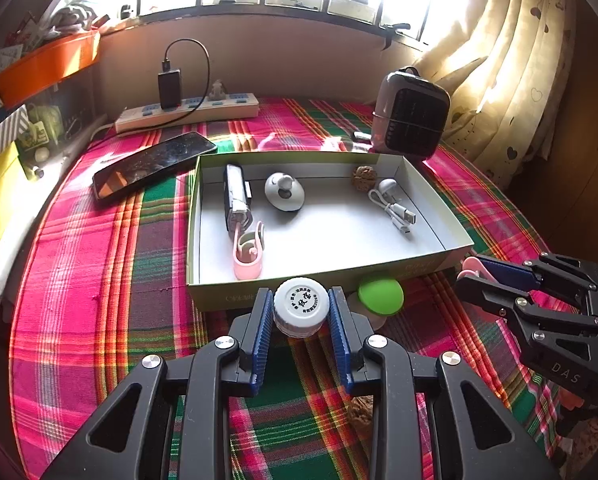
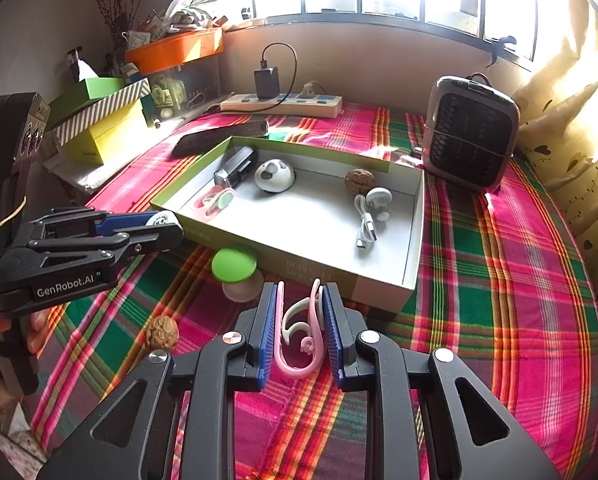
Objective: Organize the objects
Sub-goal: 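Carry the pink clip and white container over into the white box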
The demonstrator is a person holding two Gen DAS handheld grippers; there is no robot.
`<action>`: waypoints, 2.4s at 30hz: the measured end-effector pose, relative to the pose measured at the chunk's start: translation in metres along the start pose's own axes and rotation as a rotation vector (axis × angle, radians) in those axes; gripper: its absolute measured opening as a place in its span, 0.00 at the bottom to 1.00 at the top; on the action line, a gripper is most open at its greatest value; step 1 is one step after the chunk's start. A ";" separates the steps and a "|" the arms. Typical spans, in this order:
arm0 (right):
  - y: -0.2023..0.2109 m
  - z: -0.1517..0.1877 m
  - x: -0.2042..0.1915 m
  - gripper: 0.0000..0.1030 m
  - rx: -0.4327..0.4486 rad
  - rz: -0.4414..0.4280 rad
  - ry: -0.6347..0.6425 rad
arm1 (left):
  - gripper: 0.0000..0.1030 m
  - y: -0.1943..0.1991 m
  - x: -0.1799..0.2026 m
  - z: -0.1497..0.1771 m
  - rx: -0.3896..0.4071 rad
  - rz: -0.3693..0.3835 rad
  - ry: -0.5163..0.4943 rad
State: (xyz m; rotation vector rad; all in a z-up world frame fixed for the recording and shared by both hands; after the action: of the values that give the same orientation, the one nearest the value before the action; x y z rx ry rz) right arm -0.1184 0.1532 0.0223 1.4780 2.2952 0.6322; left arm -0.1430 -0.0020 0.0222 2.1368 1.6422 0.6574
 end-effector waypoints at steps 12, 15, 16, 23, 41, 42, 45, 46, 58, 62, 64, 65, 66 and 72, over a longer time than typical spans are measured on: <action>-0.027 -0.038 0.005 0.23 0.012 -0.003 0.007 | 0.26 -0.010 0.003 -0.023 0.015 0.019 -0.024; -0.038 -0.046 0.006 0.23 0.011 -0.002 0.009 | 0.26 -0.015 0.004 -0.027 0.016 0.017 -0.025; -0.042 -0.049 0.008 0.23 0.011 -0.002 0.005 | 0.26 -0.018 0.003 -0.028 0.016 0.016 -0.022; -0.071 -0.063 0.014 0.23 -0.015 -0.006 0.002 | 0.26 -0.037 0.001 -0.031 -0.008 0.012 -0.021; -0.137 -0.068 0.029 0.23 -0.109 -0.057 -0.060 | 0.25 -0.080 -0.002 -0.035 -0.057 0.008 -0.023; -0.139 -0.067 0.030 0.23 -0.112 -0.053 -0.059 | 0.25 -0.082 -0.002 -0.035 -0.058 0.009 -0.023; -0.144 -0.066 0.030 0.23 -0.121 -0.058 -0.063 | 0.25 -0.085 -0.002 -0.034 -0.060 0.003 -0.029; -0.146 -0.066 0.030 0.23 -0.122 -0.058 -0.062 | 0.26 -0.086 -0.003 -0.033 -0.061 0.000 -0.029; -0.159 -0.062 0.029 0.23 -0.159 -0.041 -0.054 | 0.26 -0.097 -0.003 -0.029 -0.068 -0.008 -0.039; -0.161 -0.061 0.028 0.23 -0.173 -0.038 -0.049 | 0.26 -0.098 -0.003 -0.028 -0.068 -0.002 -0.034; -0.162 -0.061 0.028 0.23 -0.177 -0.035 -0.043 | 0.26 -0.098 -0.003 -0.028 -0.067 -0.002 -0.034; -0.162 -0.061 0.028 0.23 -0.178 -0.034 -0.042 | 0.26 -0.098 -0.003 -0.028 -0.068 -0.002 -0.035; -0.162 -0.061 0.028 0.23 -0.180 -0.033 -0.041 | 0.26 -0.098 -0.003 -0.028 -0.068 -0.001 -0.034; -0.163 -0.059 0.026 0.23 -0.188 -0.029 -0.026 | 0.26 -0.099 -0.002 -0.028 -0.072 0.008 -0.035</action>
State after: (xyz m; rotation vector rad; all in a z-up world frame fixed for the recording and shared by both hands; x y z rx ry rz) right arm -0.2835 0.1075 -0.0157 1.3553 2.1670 0.7921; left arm -0.2377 0.0211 -0.0091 2.0931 1.5688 0.6675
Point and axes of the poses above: each gripper's, at about its wrist camera, not at the fingertips, and y roughly against the way its jaws point, x to its right, z to its underside, the point moved 3 cm from there along -y, roughly the way its jaws point, and after that the axes turned 13 degrees about x, right-handed, at the moved point
